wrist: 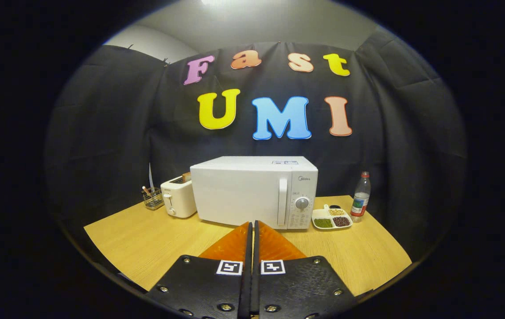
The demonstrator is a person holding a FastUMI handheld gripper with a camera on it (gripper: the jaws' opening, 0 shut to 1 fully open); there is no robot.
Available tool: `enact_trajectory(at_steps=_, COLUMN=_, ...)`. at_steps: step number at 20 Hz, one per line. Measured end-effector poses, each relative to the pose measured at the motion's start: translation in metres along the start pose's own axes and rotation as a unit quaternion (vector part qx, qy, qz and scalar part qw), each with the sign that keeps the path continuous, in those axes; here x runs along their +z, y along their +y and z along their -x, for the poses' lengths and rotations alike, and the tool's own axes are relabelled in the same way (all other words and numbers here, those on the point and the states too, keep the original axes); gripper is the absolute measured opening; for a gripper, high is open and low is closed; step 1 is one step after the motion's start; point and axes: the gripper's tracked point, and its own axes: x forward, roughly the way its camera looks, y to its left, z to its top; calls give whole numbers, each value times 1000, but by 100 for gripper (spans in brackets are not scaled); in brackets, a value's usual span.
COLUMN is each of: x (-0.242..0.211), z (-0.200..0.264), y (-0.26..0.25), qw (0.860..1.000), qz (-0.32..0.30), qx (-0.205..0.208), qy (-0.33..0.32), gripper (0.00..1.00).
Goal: Open the microwave, put the food inside, and close the microwave door.
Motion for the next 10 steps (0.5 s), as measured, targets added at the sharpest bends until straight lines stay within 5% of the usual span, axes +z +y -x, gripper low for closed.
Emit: enact_trajectory(at_steps=10, x=52, z=95, y=18, qw=997, qz=37, qx=11, qy=-64, gripper=2)
